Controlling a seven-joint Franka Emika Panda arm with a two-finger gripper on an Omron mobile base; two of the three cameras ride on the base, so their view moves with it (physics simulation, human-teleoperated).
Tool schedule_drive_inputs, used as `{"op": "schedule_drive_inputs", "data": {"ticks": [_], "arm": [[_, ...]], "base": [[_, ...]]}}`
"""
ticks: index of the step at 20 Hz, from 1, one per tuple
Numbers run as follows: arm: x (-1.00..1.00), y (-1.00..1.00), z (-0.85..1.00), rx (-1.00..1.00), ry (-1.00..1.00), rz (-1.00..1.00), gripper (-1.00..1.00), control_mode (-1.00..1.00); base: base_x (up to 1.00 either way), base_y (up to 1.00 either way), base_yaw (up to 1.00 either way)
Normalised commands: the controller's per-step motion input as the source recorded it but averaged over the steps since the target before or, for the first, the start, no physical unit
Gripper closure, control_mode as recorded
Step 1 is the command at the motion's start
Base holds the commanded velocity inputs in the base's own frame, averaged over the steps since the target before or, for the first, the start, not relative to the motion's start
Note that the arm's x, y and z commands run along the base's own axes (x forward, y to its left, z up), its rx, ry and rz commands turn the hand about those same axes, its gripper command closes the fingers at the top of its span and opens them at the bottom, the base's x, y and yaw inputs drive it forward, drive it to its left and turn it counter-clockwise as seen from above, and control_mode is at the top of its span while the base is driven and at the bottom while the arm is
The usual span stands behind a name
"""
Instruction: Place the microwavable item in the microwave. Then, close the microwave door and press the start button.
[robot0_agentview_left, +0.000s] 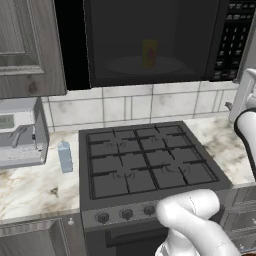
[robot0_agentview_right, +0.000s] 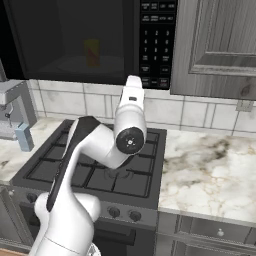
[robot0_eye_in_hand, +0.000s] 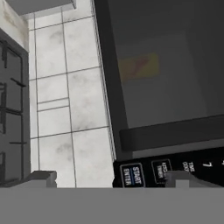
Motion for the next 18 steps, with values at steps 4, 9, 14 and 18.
{"op": "schedule_drive_inputs", "data": {"ticks": [4, 9, 14, 18], "arm": [[0.41, -0.04, -0.14, 0.05, 0.01, 0.00, -1.00, -1.00], [0.40, -0.01, -0.07, 0.03, 0.01, 0.00, -1.00, -1.00], [0.41, 0.00, -0.06, 0.04, 0.03, 0.00, -1.00, -1.00], [0.41, 0.00, -0.11, 0.03, 0.03, 0.00, -1.00, -1.00]], "base": [[0.00, 0.00, 0.00], [0.00, 0.00, 0.00], [0.00, 0.00, 0.00], [0.00, 0.00, 0.00]]}}
